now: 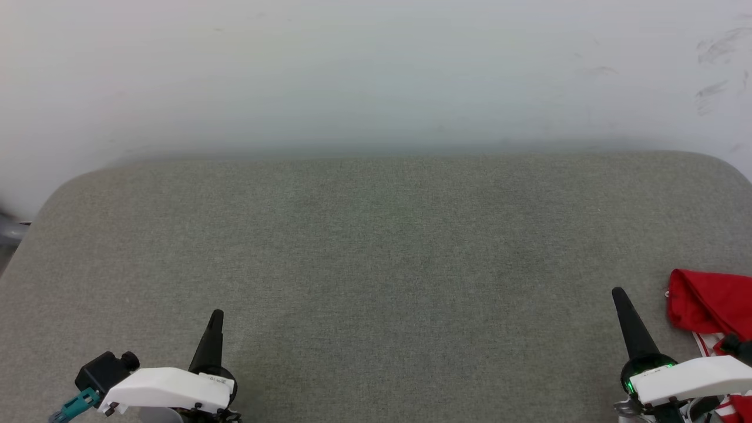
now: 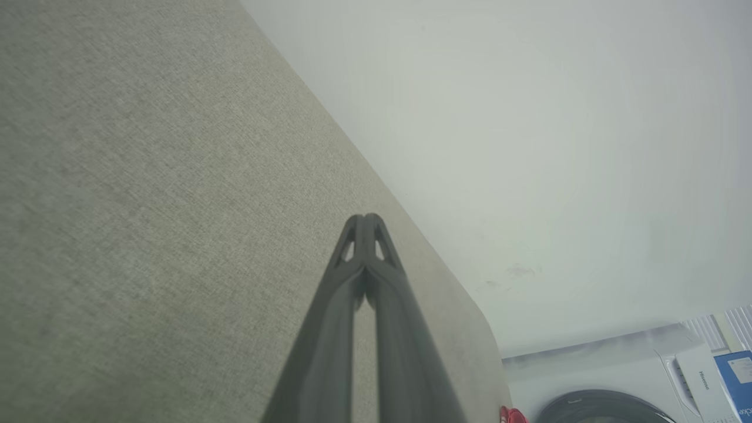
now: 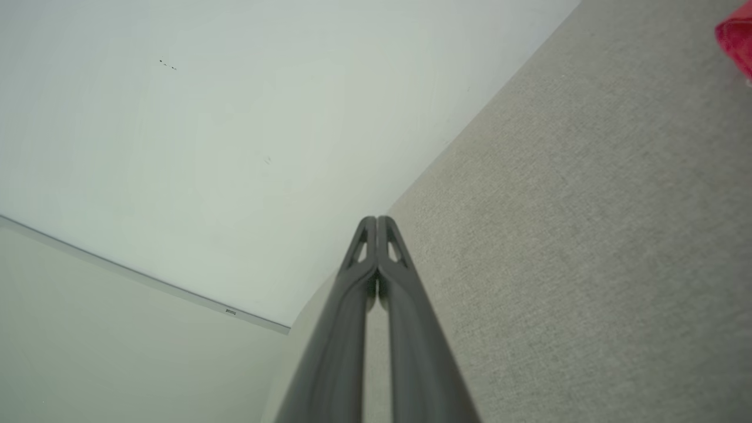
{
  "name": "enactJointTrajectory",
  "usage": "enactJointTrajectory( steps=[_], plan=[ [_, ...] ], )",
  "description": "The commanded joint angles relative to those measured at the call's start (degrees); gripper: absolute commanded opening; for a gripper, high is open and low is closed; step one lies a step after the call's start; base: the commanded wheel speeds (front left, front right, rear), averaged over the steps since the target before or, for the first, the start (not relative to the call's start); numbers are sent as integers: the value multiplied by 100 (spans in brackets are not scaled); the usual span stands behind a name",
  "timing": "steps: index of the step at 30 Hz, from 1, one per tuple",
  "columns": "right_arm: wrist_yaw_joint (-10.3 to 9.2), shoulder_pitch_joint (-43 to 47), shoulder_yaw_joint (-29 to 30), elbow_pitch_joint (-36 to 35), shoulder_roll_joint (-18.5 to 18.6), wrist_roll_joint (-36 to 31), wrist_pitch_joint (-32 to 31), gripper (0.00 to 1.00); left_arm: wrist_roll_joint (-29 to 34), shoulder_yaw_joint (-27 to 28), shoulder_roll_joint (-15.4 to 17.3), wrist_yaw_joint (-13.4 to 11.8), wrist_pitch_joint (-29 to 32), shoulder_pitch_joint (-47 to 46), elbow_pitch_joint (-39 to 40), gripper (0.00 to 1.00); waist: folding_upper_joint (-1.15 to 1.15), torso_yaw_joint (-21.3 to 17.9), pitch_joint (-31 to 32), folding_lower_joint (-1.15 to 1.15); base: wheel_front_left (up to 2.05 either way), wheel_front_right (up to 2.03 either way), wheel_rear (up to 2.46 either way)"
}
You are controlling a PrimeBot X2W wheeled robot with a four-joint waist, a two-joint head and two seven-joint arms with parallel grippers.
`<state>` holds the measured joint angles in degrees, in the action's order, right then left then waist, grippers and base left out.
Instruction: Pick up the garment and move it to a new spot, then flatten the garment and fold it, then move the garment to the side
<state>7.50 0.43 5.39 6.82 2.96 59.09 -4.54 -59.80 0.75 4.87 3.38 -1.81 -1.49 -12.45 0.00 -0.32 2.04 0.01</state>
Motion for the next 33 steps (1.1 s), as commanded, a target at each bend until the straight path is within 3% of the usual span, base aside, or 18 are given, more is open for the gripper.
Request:
enactJointTrajectory(
  steps=[1,33],
  plan=[
    [0,-166,17,0,-6,225,-16,0,-210,62,-4,49,54,-157,35,0,0,1,-7,0,0,0,0],
    [-1,-467,73,398,-10,1932,-120,0,-1886,355,-112,261,489,-356,-74,0,0,16,-110,0,0,0,0]
  ],
)
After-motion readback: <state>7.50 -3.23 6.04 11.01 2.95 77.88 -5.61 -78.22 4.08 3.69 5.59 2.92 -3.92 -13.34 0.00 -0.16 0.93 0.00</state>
